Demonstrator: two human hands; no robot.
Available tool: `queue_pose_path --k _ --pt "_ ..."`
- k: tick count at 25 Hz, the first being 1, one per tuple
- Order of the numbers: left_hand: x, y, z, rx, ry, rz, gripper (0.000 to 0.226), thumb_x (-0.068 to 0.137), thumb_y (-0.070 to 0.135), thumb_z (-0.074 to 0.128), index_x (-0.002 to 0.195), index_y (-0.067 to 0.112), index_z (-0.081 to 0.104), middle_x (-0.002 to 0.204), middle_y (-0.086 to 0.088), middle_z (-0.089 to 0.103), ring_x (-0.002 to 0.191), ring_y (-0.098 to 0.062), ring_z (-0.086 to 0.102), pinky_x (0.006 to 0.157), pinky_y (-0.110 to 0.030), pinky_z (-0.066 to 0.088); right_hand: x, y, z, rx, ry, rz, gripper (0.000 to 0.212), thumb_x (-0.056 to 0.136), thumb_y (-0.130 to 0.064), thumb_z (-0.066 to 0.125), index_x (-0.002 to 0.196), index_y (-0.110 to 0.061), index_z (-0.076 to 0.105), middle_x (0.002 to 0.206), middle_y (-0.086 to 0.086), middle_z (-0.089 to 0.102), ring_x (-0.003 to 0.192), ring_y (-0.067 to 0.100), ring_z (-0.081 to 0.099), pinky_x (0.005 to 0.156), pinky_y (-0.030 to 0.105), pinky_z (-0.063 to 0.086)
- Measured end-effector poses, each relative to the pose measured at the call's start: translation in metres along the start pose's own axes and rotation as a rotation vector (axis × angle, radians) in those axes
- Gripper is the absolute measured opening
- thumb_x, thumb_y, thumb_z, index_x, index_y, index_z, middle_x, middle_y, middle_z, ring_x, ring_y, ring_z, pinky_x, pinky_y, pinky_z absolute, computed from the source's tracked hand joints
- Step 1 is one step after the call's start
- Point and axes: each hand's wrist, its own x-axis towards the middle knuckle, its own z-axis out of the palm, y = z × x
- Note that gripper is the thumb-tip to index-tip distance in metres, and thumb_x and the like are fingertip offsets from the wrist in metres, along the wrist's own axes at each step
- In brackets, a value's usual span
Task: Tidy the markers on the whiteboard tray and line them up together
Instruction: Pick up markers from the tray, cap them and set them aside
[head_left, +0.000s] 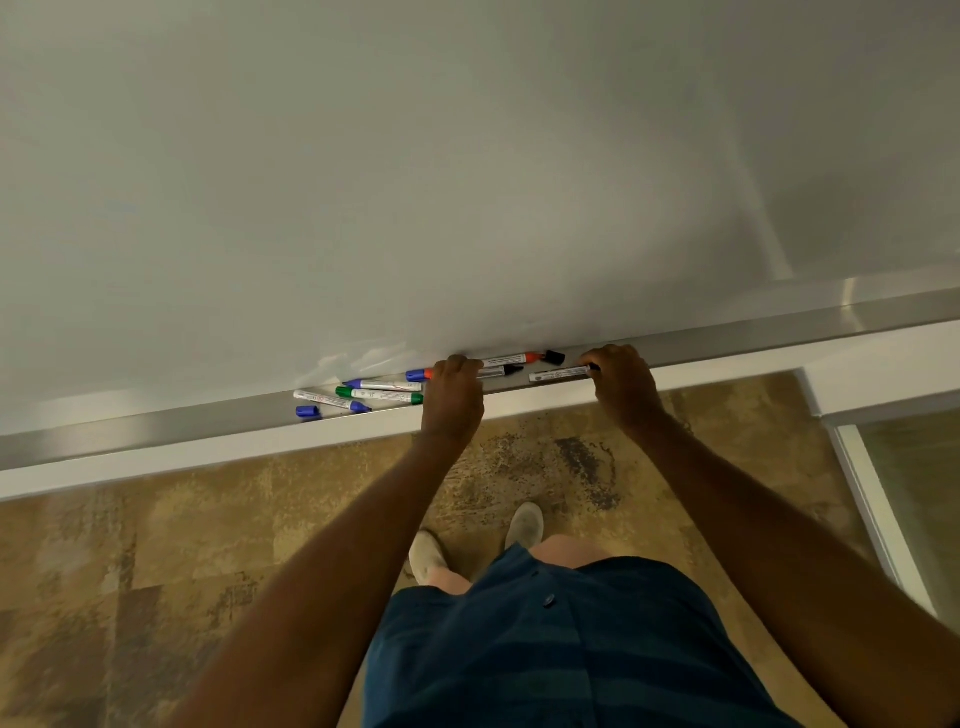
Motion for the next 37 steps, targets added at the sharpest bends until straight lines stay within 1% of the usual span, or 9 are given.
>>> queue_pose_path --k 6,12,19,24,27,29,31,33,37 --pt "0.007 -0.012 0.015 0.211 -0.006 0.121 0.021 0.092 0.014 0.064 0.113 0.013 0.066 0.115 -0.011 0.064 0.104 -0.026 0.059 0.083 -0.04 0.056 0.005 0.005 0.005 -0.036 -0.034 -0.027 0.025 0.095 -0.009 0.057 0.11 -0.017 0.075 0.102 0.008 0.071 0.094 0.028 0.061 0.077 0.038 0.054" --pt "0.011 -0.01 0.017 0.237 -0.033 0.114 0.028 0.088 0.014 0.07 0.116 0.012 0.066 0.119 -0.012 0.064 0.109 -0.028 0.06 0.089 -0.043 0.055 0.009 -0.009 0.013 -0.154 0.104 -0.109 0.021 0.095 -0.033 0.058 0.105 -0.021 0.072 0.098 0.0 0.073 0.092 0.024 0.065 0.084 0.038 0.05" --pt "0.011 -0.008 0.016 0.287 -0.09 0.107 0.031 0.088 0.012 0.068 0.118 0.011 0.064 0.123 -0.013 0.061 0.115 -0.03 0.056 0.096 -0.045 0.05 0.018 -0.029 0.019 -0.331 0.132 -0.056 0.021 0.091 -0.038 0.063 0.091 -0.021 0.075 0.087 0.001 0.076 0.086 0.029 0.067 0.086 0.04 0.039" --pt "0.008 -0.005 0.011 0.236 -0.033 0.071 0.031 0.086 0.009 0.069 0.116 0.014 0.064 0.115 -0.009 0.07 0.109 -0.028 0.062 0.093 -0.046 0.048 0.014 -0.031 0.011 -0.128 0.14 -0.05 0.017 0.09 -0.038 0.068 0.095 -0.022 0.071 0.089 -0.004 0.076 0.087 0.02 0.069 0.095 0.039 0.038" --pt "0.002 -0.002 0.007 0.214 0.016 0.026 0.029 0.086 0.011 0.069 0.113 0.018 0.065 0.107 -0.005 0.074 0.102 -0.028 0.066 0.092 -0.047 0.047 0.005 -0.042 -0.001 0.106 0.164 -0.087 0.016 0.092 -0.03 0.071 0.101 -0.017 0.069 0.091 0.0 0.075 0.082 0.015 0.07 0.091 0.035 0.049" --pt "-0.002 -0.001 0.003 0.195 0.025 0.005 0.03 0.086 0.008 0.067 0.114 0.018 0.066 0.106 -0.004 0.074 0.102 -0.029 0.066 0.092 -0.048 0.048 -0.003 -0.049 -0.005 0.348 0.091 -0.07 0.022 0.095 -0.022 0.068 0.115 -0.012 0.067 0.108 0.005 0.074 0.093 0.012 0.068 0.085 0.025 0.053" --pt "-0.006 -0.001 -0.001 0.173 0.032 -0.014 0.031 0.086 0.006 0.065 0.114 0.019 0.066 0.107 -0.004 0.073 0.102 -0.029 0.065 0.091 -0.048 0.049 -0.009 -0.056 -0.005 0.521 -0.021 -0.013 0.024 0.098 -0.017 0.063 0.121 -0.011 0.066 0.12 0.008 0.069 0.105 0.017 0.067 0.087 0.021 0.052" --pt "-0.008 0.0 -0.003 0.151 0.032 -0.02 0.03 0.086 0.005 0.065 0.113 0.019 0.065 0.107 -0.004 0.073 0.102 -0.028 0.064 0.089 -0.047 0.05 -0.013 -0.061 -0.004 0.621 -0.104 0.043 0.024 0.099 -0.015 0.062 0.121 -0.012 0.068 0.122 0.007 0.068 0.103 0.014 0.065 0.086 0.018 0.053" --pt "-0.014 0.001 -0.007 0.091 0.012 -0.012 0.031 0.087 0.005 0.067 0.115 0.018 0.064 0.108 -0.005 0.072 0.101 -0.025 0.064 0.081 -0.043 0.056 -0.02 -0.071 -0.008 0.68 -0.17 0.1 0.025 0.098 -0.013 0.064 0.122 -0.014 0.069 0.122 0.001 0.068 0.095 -0.002 0.059 0.073 0.003 0.045"
